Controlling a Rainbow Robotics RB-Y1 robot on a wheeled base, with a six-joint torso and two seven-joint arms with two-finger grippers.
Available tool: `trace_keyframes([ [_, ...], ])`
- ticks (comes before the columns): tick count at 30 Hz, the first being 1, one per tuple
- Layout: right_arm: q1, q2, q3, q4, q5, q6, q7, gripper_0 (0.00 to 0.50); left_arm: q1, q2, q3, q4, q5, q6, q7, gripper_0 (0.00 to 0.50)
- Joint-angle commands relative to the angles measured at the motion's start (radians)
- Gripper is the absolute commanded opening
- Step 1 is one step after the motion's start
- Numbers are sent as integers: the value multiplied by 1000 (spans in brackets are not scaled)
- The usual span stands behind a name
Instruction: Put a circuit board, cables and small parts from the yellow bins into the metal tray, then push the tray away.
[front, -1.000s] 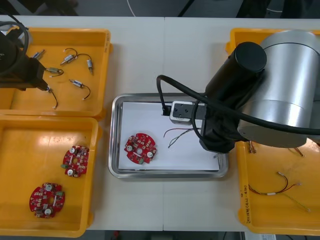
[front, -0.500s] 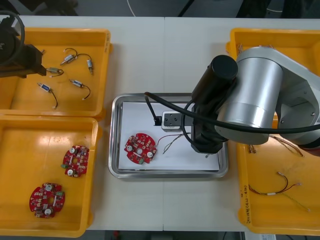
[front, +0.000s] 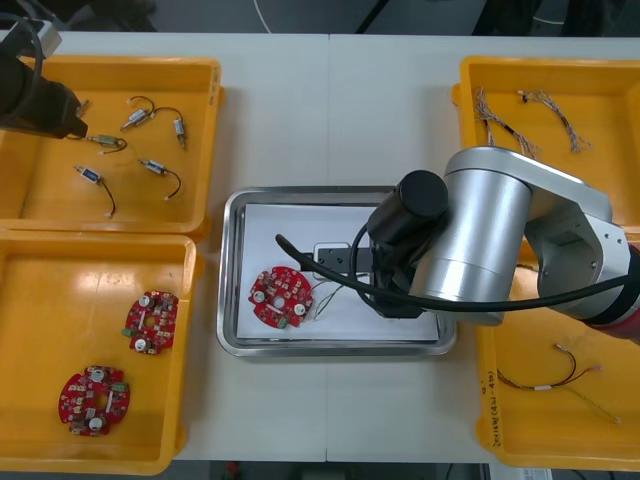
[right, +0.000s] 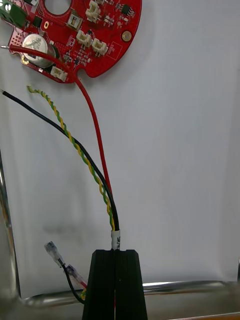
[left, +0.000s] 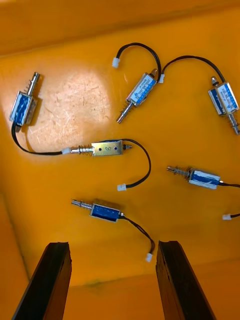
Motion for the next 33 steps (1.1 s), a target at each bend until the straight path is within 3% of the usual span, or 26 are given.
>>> trace_keyframes([
  [1,14,16,42,1,48,-16,33,0,-82,43,25,68,-3,-59,-61,500],
  [17,20,16,107,99,86,-96,55,0,-173,32,25,346,37,-273,-374,500],
  [24,20,20,122,120,87,-132,59,0,-210,14,25,496,112,-425,-513,500],
  [25,20,20,122,119,86,-131,59,33,-214,14,25,510,117,-434,-530,500],
  [27,20,20,122,120,89,-132,59,350,-224,9,23,550,135,-457,-576,500],
  [29,20,20,120,119,92,-132,58,500,-228,9,25,579,149,-483,-613,500],
  [33,20,20,120,119,103,-132,59,500,-231,-1,22,633,175,-554,-698,500],
])
